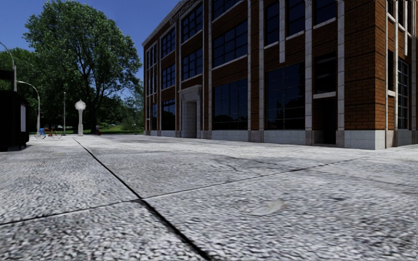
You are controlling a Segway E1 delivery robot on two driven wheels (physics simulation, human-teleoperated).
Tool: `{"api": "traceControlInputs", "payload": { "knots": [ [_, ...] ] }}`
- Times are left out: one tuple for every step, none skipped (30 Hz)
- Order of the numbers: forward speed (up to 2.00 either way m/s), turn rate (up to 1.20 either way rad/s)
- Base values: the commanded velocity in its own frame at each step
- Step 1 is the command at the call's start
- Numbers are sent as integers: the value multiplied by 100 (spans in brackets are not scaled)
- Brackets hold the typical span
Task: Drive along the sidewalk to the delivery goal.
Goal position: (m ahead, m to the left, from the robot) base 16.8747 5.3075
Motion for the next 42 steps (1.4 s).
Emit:
{"api": "traceControlInputs", "payload": {
  "knots": [
    [175, 0],
    [175, 0],
    [175, 0],
    [175, 0],
    [175, 0],
    [176, 0],
    [183, 0],
    [200, 0],
    [200, 0],
    [200, 0],
    [200, 0],
    [200, 0],
    [200, 1],
    [200, 7],
    [200, 7],
    [200, 10],
    [200, 13],
    [200, 16],
    [200, 16],
    [200, 18],
    [200, 19],
    [200, 22],
    [200, 23],
    [200, 23],
    [200, 23],
    [200, 23],
    [200, 23],
    [200, 23],
    [200, 23],
    [200, 24],
    [200, 26],
    [200, 30],
    [200, 30],
    [200, 36],
    [200, 45],
    [200, 49],
    [200, 49],
    [200, 50],
    [200, 50],
    [200, 50],
    [200, 50],
    [200, 50]
  ]
}}
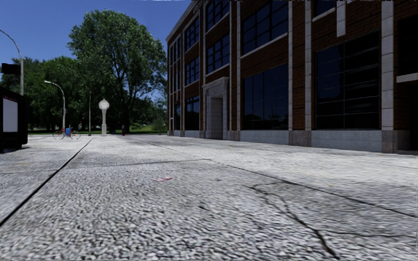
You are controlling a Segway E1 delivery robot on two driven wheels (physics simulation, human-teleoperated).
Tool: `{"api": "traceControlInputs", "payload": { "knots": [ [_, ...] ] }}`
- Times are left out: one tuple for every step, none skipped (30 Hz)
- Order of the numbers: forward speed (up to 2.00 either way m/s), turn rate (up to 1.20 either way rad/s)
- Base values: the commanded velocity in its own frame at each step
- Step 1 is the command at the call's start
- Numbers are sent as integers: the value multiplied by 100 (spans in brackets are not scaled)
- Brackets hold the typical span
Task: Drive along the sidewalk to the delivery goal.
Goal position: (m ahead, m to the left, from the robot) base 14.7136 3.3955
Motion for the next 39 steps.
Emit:
{"api": "traceControlInputs", "payload": {
  "knots": [
    [200, 50],
    [200, 50],
    [200, 49],
    [200, 40],
    [200, 40],
    [200, 0],
    [200, 0],
    [200, 0],
    [200, 0],
    [200, 0],
    [200, 0],
    [200, 0],
    [200, 0],
    [200, 0],
    [200, 0],
    [200, 0],
    [200, 0],
    [200, 0],
    [200, 0],
    [200, 0],
    [200, 0],
    [200, 0],
    [200, 0],
    [200, 0],
    [200, 0],
    [200, 0],
    [200, 0],
    [200, 0],
    [200, 0],
    [200, 0],
    [200, 0],
    [200, 0],
    [200, 0],
    [200, 0],
    [200, 0],
    [200, 0],
    [200, 0],
    [200, 0],
    [200, 0]
  ]
}}
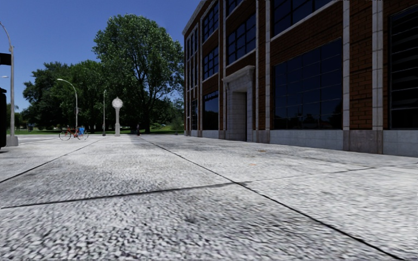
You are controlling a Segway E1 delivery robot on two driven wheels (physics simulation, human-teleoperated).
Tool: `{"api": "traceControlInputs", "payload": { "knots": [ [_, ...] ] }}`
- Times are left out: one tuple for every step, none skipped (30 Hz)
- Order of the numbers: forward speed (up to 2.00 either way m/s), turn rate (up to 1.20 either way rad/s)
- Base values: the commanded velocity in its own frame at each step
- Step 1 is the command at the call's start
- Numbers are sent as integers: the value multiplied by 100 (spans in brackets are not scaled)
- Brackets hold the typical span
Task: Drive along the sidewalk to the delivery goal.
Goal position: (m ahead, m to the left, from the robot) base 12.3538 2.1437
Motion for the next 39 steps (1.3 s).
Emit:
{"api": "traceControlInputs", "payload": {
  "knots": [
    [200, 0],
    [200, 0],
    [200, 0],
    [200, 0],
    [200, 0],
    [200, 0],
    [200, 0],
    [200, 0],
    [200, 0],
    [200, 0],
    [200, 0],
    [200, 10],
    [200, 20],
    [200, 25],
    [200, 25],
    [200, 27],
    [200, 28],
    [200, 28],
    [200, 28],
    [200, 28],
    [200, 28],
    [200, 28],
    [200, 28],
    [200, 28],
    [200, 22],
    [200, 0],
    [200, 0],
    [200, 0],
    [200, 0],
    [200, 0],
    [200, 0],
    [200, 0],
    [200, 0],
    [200, 0],
    [200, 0],
    [200, 0],
    [200, 0],
    [200, 0],
    [200, 0]
  ]
}}
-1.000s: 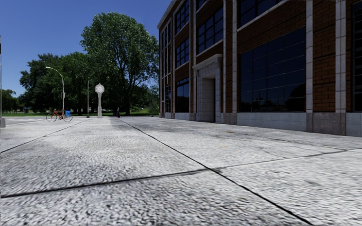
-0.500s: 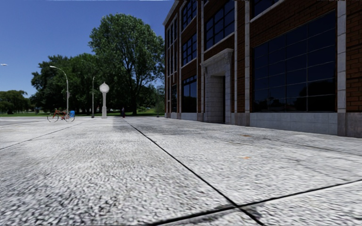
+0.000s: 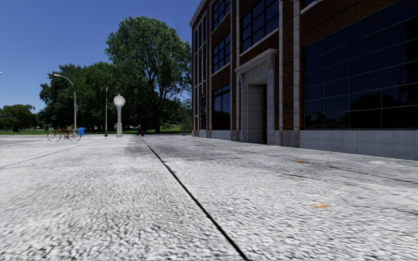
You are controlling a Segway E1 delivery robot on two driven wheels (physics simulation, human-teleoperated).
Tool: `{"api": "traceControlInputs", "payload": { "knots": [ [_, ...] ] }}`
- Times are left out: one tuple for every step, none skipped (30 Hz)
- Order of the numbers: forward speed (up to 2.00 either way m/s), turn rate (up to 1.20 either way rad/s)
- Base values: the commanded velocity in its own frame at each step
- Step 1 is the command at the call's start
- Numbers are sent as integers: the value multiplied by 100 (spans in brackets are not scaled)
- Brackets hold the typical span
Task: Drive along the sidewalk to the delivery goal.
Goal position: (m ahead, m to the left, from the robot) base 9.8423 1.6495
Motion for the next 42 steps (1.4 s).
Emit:
{"api": "traceControlInputs", "payload": {
  "knots": [
    [200, 0],
    [200, 0],
    [200, 0],
    [200, 0],
    [200, 0],
    [200, 0],
    [200, 0],
    [200, 0],
    [200, 0],
    [200, 0],
    [200, 16],
    [200, 24],
    [200, 24],
    [200, 26],
    [200, 27],
    [200, 27],
    [200, 27],
    [200, 27],
    [200, 27],
    [200, 19],
    [200, 6],
    [200, 6],
    [200, 0],
    [200, 0],
    [200, 0],
    [200, 0],
    [200, 0],
    [200, 0],
    [200, 0],
    [200, 0],
    [200, 0],
    [200, 0],
    [200, 0],
    [200, 0],
    [200, 7],
    [200, 7],
    [200, 18],
    [200, 23],
    [200, 24],
    [200, 24],
    [200, 24],
    [200, 25]
  ]
}}
